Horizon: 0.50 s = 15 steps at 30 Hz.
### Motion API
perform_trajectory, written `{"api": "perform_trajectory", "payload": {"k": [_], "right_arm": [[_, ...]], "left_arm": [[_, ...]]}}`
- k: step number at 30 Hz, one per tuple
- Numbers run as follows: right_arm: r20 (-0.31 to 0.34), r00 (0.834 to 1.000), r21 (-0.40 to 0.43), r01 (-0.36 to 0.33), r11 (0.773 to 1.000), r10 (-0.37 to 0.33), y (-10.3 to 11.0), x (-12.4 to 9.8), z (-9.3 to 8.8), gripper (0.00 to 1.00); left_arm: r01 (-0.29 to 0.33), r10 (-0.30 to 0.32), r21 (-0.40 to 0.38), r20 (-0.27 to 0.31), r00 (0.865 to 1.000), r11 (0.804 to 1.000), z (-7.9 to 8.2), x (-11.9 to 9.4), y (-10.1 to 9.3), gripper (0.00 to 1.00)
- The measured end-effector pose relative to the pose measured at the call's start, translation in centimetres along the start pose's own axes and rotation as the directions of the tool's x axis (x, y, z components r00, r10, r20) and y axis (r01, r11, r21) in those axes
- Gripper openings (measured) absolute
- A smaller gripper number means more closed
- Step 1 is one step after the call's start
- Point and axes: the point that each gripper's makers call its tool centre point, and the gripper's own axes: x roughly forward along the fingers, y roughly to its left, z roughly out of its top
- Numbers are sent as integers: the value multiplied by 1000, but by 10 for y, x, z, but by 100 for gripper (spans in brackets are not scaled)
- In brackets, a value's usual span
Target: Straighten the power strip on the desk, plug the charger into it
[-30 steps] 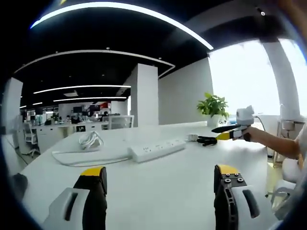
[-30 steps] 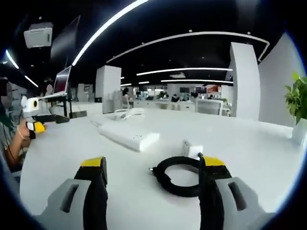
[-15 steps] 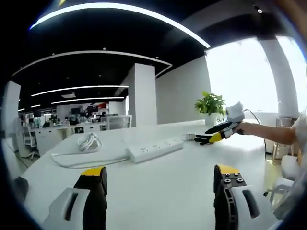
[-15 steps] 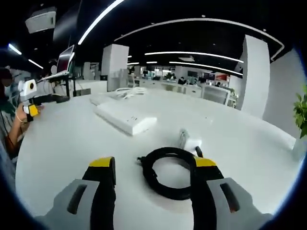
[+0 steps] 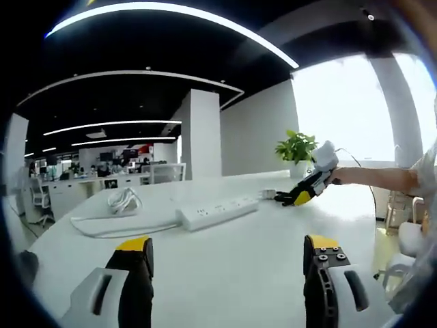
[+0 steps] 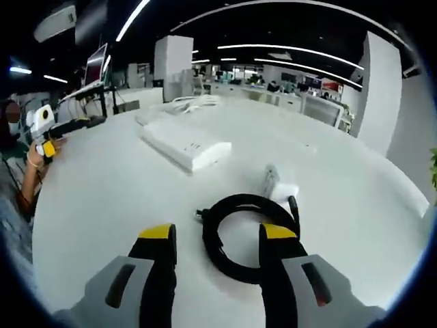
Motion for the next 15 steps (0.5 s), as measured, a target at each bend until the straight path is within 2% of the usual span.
{"api": "perform_trajectory", "payload": {"k": [4,15], "right_arm": [[-3,1000,48,-15,999,15,0,0,3,40],[-94,995,8,-39,999,39,2,-1,-5,34]], "left_arm": [[13,-13,-19,12,1000,1000,1,-1,-1,93],[0,0,-10,13,1000,1000,4,-5,1,92]]}}
